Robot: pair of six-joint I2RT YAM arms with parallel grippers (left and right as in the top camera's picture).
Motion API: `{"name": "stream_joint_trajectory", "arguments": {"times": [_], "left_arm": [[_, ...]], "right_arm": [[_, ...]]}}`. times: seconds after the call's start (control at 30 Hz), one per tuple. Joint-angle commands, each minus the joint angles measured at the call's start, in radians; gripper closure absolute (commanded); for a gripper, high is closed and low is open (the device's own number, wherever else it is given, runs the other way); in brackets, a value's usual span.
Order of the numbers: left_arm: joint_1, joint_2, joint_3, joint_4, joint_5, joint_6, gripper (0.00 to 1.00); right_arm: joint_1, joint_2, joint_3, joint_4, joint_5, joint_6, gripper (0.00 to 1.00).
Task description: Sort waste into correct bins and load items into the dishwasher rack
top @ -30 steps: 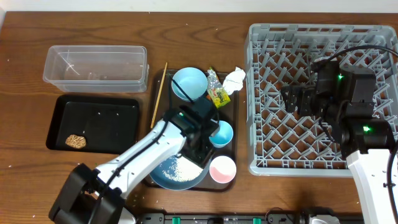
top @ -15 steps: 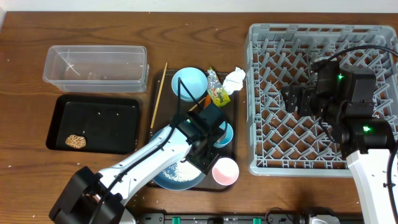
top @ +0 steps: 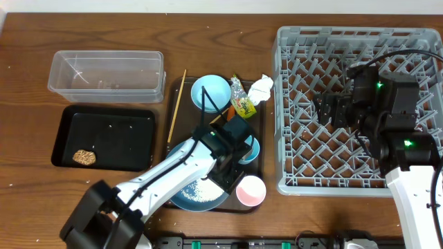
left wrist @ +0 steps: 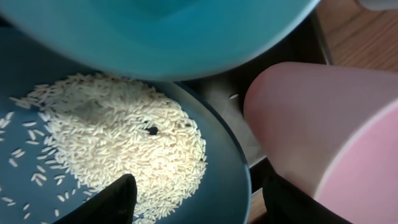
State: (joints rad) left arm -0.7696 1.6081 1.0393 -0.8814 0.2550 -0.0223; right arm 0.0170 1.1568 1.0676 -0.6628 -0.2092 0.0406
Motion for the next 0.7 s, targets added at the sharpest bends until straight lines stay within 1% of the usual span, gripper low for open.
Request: {"name": "stream_joint_trajectory", "arguments": {"times": [0.0,0.33,0.53,0.67], "left_arm": [[-0.002,0.027,0.004,0.0,-0.009,0.029,0.34],[-0.002,0.041,0.004,0.0,-0.018,0.029,0.34],[-0.002,0.041,-0.002,0.0,-0.119,0.029,0.34],[-0.002,0.042,-0.002,0.0,-0.131,0.029,0.34]], "right_arm": [[0.001,0.001,0.018,0.001,-0.005,0.007,0.1],[0.001,0.001,0.018,0.002,-0.005,0.007,0.1],[0.001,0.001,0.018,0.003,-0.005,0.007,0.1],[0.001,0.001,0.018,0.007,-0.005,0.007,0.1]]}}
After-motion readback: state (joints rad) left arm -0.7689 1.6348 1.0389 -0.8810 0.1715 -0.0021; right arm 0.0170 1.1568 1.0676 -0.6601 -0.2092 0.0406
